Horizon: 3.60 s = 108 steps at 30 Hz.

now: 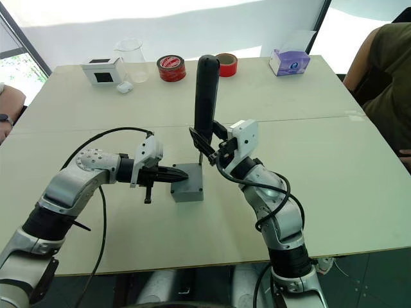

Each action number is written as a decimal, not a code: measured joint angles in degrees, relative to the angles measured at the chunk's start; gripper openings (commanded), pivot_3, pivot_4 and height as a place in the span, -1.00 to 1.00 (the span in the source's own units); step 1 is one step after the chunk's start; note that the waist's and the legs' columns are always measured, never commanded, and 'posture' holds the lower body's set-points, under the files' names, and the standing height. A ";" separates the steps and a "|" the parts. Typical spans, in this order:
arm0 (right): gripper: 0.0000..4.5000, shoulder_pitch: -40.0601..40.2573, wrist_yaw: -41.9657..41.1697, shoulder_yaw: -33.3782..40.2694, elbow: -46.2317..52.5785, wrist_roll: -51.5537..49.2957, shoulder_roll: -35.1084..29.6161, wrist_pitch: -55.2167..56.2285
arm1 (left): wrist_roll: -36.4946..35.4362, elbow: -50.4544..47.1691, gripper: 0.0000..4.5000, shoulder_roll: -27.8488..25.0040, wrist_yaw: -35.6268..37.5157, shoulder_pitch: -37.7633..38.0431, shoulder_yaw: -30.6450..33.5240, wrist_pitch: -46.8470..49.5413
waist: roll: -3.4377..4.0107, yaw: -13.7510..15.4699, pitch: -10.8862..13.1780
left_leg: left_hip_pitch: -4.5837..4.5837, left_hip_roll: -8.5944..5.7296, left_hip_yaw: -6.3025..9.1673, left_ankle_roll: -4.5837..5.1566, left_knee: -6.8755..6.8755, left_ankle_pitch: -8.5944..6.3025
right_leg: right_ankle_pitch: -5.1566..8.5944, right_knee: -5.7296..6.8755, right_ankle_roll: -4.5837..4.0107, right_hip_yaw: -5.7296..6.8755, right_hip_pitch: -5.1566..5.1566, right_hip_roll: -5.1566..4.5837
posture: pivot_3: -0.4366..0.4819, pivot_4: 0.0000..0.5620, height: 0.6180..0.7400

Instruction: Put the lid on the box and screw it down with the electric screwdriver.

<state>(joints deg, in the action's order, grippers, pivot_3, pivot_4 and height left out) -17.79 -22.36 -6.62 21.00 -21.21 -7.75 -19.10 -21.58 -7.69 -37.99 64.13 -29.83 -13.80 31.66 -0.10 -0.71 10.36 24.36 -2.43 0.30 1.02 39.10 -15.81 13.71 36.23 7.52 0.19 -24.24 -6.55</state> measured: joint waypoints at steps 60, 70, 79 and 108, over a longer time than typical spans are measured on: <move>-0.19 1.33 0.56 -2.27 -3.50 4.68 0.75 6.87 | 0.95 -0.06 -1.00 0.02 -0.48 2.13 0.32 -2.32 | 0.01 0.10 -0.06 | -0.98 0.03 0.03 0.15 -0.16 -0.11 | 0.07 -0.16 -0.07 0.01 0.98 0.02 | -0.05 -0.47 1.00; -0.19 3.16 -0.48 -2.94 0.88 4.26 -3.00 0.11 | 2.13 2.06 -1.00 0.75 -0.15 2.06 -0.85 -3.86 | -0.12 0.13 -1.16 | -1.20 0.04 0.04 0.20 -0.24 -0.15 | 0.14 -0.21 -0.15 0.02 1.17 0.01 | -0.05 -0.47 1.00; -0.19 2.85 -0.81 -3.80 1.17 4.64 -4.54 -1.75 | 2.91 2.98 -1.00 0.86 0.09 2.31 -1.19 -4.69 | -0.16 0.09 -1.65 | -2.23 0.03 0.04 0.23 -1.03 -0.19 | 0.26 -0.88 -0.31 0.05 1.88 -0.06 | -0.05 -0.47 1.00; -0.19 0.02 -1.20 -3.00 -0.51 3.40 -4.94 -6.15 | 3.69 4.32 -1.00 1.69 0.62 2.28 -1.32 -5.63 | -0.31 0.20 -2.32 | -2.22 0.03 0.13 0.21 -1.21 -0.21 | 0.30 -1.10 -0.37 0.08 1.90 -0.31 | -0.05 -0.47 1.00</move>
<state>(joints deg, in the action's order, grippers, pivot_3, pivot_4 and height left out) -17.77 -23.55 -9.61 20.49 -17.81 -12.69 -25.24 -17.89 -3.36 -36.30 64.75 -27.55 -15.12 26.03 -0.41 -0.50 8.04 22.14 -2.39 0.43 1.23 37.88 -16.02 14.01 35.14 7.15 0.27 -22.35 -6.86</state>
